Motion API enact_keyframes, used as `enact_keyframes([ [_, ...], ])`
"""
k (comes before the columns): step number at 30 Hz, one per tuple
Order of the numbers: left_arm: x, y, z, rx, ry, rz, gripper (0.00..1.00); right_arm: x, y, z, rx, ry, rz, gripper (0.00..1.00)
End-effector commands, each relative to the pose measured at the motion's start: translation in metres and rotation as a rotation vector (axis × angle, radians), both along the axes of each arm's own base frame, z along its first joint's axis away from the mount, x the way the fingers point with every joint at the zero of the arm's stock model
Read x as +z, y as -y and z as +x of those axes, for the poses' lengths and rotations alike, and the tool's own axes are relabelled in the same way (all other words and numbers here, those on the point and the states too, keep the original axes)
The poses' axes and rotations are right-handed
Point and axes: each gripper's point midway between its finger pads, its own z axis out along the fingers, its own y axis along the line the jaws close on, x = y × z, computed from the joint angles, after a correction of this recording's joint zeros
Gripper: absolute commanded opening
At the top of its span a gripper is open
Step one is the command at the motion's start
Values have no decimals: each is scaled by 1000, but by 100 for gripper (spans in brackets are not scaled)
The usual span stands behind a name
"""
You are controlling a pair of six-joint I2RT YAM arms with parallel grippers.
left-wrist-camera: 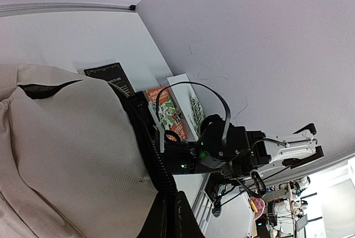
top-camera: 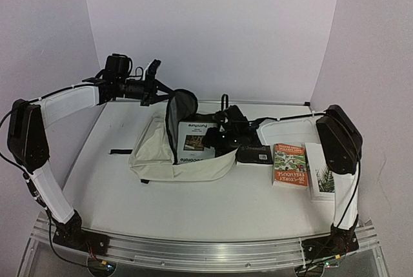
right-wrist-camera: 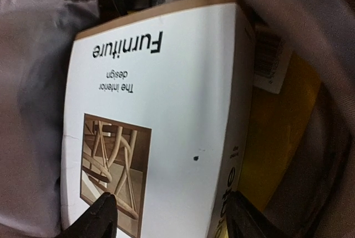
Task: Pack the student bag
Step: Place the book in the student bag.
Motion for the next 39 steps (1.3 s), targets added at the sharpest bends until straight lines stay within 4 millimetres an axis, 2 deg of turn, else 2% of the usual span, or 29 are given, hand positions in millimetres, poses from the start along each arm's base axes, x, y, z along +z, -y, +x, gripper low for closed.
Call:
enact_keyframes([
  [1, 58, 4, -4, -46, 156, -72, 1, 16, -43, 1, 119, 5, 171, 57],
  [5, 58, 5, -3, -51, 156, -73, 0, 30, -73, 3, 180, 29, 295, 56],
  [10, 63, 8, -3, -67, 161, -83, 0, 39, -102, 6, 232, 68, 341, 56],
  [15, 85, 15, -8, -107, 208, -109, 0, 52, -116, 10, 230, 108, 374, 56],
  [18, 89, 20, -7, -118, 215, -116, 0, 56, -125, 11, 238, 112, 427, 57],
  [30, 96, 29, -6, -138, 213, -138, 0, 60, -167, 11, 346, 149, 615, 59],
  [39, 90, 40, -10, -166, 190, -136, 0, 66, -191, 6, 453, 256, 662, 55],
])
